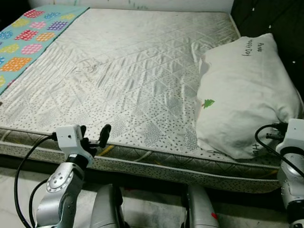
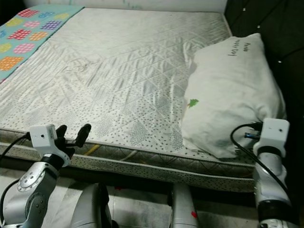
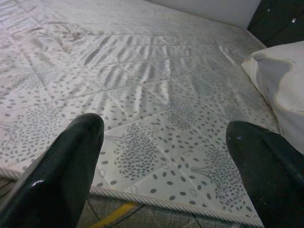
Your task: Clean up the room
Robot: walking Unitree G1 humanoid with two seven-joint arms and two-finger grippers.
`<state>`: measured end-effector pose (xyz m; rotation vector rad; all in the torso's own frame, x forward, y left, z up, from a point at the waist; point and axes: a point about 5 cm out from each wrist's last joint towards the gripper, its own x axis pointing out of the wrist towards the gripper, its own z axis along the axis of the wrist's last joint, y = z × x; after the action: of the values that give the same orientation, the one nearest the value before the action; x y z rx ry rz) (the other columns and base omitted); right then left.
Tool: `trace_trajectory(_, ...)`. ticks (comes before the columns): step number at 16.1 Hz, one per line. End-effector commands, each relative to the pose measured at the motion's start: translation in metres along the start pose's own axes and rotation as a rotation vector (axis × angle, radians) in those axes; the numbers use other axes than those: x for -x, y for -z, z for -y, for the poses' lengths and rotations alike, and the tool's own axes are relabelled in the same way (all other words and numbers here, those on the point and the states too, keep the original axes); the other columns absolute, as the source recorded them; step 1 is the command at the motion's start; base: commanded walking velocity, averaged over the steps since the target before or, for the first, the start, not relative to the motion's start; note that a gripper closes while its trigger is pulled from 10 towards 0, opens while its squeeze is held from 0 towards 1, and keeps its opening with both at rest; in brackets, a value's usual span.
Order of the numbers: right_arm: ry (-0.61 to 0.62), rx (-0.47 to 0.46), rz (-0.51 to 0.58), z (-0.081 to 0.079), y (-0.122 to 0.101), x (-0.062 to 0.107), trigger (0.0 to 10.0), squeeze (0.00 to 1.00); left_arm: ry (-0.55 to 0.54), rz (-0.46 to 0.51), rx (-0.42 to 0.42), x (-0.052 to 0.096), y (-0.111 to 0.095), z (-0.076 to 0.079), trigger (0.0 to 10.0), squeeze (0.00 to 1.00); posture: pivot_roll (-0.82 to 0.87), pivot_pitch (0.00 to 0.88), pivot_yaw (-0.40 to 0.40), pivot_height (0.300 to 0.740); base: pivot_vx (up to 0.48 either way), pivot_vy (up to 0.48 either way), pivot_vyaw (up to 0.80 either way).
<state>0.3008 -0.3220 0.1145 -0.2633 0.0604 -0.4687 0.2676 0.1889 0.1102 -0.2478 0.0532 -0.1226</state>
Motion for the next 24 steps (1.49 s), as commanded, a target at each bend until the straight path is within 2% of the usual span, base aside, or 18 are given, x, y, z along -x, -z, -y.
trace_trajectory(1, -0.067, 0.010, 0.002, -0.018, -0.006, -0.004, 10.0, 0.00, -0.017, -0.004, -0.010, 0.001, 0.001, -0.003, 10.0, 0.00, -0.01, 0.078, 0.012, 0.566, 0.000, 0.000, 0.00)
trace_trajectory(4, -0.097, -0.003, -0.014, -0.036, -0.016, -0.012, 10.0, 0.00, -0.018, -0.001, -0.010, 0.000, 0.001, -0.003, 10.0, 0.00, -0.01, 0.074, 0.009, 0.566, 0.000, 0.000, 0.00)
trace_trajectory(5, -0.110, -0.017, -0.022, -0.043, -0.021, -0.016, 10.0, 1.00, -0.020, 0.001, -0.010, -0.001, 0.001, -0.003, 10.0, 0.00, 0.00, 0.070, 0.007, 0.566, 0.000, 0.000, 0.00)
trace_trajectory(8, -0.105, -0.040, -0.030, -0.056, -0.041, -0.029, 10.0, 1.00, -0.033, 0.006, -0.015, -0.001, 0.001, -0.005, 10.0, 0.00, 0.01, 0.064, 0.001, 0.566, 0.000, 0.000, 0.00)
trace_trajectory(9, -0.078, -0.052, -0.010, -0.057, -0.055, -0.037, 10.0, 1.00, -0.042, 0.011, -0.019, -0.001, 0.000, -0.007, 10.0, 0.00, 0.01, 0.062, -0.002, 0.566, 0.000, 0.000, 0.00)
trace_trajectory(10, -0.070, -0.057, -0.002, -0.056, -0.059, -0.039, 10.0, 1.00, -0.045, 0.012, -0.020, -0.001, -0.001, -0.008, 10.0, 0.00, 0.01, 0.062, -0.002, 0.566, 0.000, 0.000, 0.00)
trace_trajectory(13, -0.022, -0.082, 0.131, -0.053, -0.102, -0.051, 10.0, 1.00, -0.060, 0.022, -0.027, -0.001, -0.002, -0.009, 10.0, 0.00, 0.02, 0.055, -0.008, 0.566, 0.000, 0.000, 0.00)
trace_trajectory(15, -0.036, -0.076, 0.143, -0.053, -0.110, -0.054, 10.0, 1.00, -0.065, 0.023, -0.029, 0.000, -0.001, -0.009, 10.0, 0.00, 0.02, 0.052, -0.011, 0.566, 0.000, 0.000, 0.00)
trace_trajectory(17, -0.062, -0.026, 0.094, -0.049, -0.100, -0.055, 10.0, 1.00, -0.069, 0.017, -0.031, 0.001, 0.000, -0.009, 10.0, 0.00, 0.02, 0.054, -0.015, 0.566, 0.000, 0.000, 0.00)
trace_trajectory(19, -0.070, 0.029, 0.042, -0.041, -0.081, -0.052, 10.0, 1.00, -0.073, 0.007, -0.030, 0.003, 0.003, -0.010, 10.0, 0.00, 0.01, 0.062, -0.012, 0.566, 0.000, 0.000, 0.00)
trace_trajectory(21, -0.033, 0.065, 0.005, -0.029, -0.062, -0.047, 10.0, 1.00, -0.068, -0.002, -0.031, 0.002, 0.005, -0.009, 10.0, 0.00, 0.01, 0.062, -0.012, 0.566, 0.000, 0.000, 0.00)
trace_trajectory(24, 0.009, 0.126, -0.034, -0.017, -0.045, -0.040, 10.0, 1.00, -0.060, -0.009, -0.038, 0.001, 0.005, -0.008, 10.0, 0.00, 0.00, 0.069, -0.002, 0.566, 0.000, 0.000, 0.00)
